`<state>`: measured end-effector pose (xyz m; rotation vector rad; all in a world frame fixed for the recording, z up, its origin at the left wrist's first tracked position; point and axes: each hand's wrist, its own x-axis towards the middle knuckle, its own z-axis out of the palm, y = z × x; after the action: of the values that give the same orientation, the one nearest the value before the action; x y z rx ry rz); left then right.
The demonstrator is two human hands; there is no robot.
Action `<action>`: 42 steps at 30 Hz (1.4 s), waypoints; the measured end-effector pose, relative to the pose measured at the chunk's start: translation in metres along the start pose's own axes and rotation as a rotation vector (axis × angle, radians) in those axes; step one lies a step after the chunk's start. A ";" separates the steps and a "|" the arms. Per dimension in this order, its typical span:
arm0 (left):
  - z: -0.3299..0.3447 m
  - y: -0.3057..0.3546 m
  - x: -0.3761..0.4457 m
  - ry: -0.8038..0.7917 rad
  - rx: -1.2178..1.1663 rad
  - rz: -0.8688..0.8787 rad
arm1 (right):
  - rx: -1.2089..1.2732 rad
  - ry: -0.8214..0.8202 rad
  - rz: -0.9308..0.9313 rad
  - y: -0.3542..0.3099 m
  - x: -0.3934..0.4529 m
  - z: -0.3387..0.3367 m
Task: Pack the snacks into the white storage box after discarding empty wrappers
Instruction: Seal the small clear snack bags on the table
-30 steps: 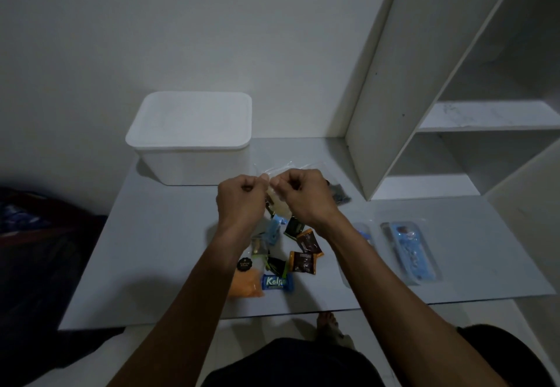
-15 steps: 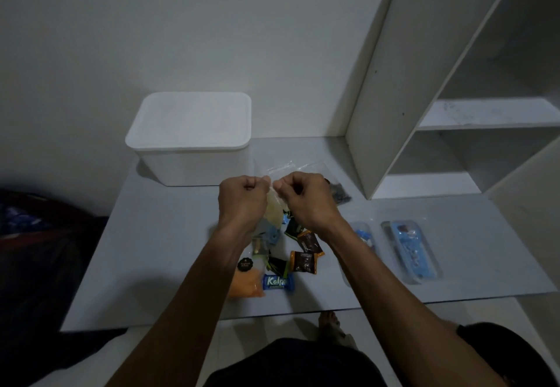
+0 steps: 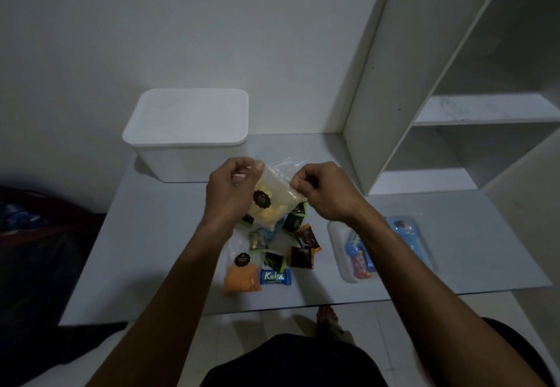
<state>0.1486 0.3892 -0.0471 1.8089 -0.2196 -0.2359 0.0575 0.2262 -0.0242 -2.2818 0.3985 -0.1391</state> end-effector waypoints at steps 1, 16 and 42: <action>0.000 0.001 -0.001 -0.007 -0.003 -0.010 | -0.023 0.002 -0.017 0.000 0.000 -0.003; 0.001 -0.009 -0.005 -0.006 0.004 0.030 | -0.112 0.045 -0.159 0.009 -0.013 -0.005; 0.087 0.006 0.102 -0.021 -0.175 -0.010 | 0.537 0.339 0.206 0.079 0.102 -0.034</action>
<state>0.2229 0.2788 -0.0667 1.6354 -0.1985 -0.2726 0.1273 0.1191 -0.0620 -1.6765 0.6783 -0.4716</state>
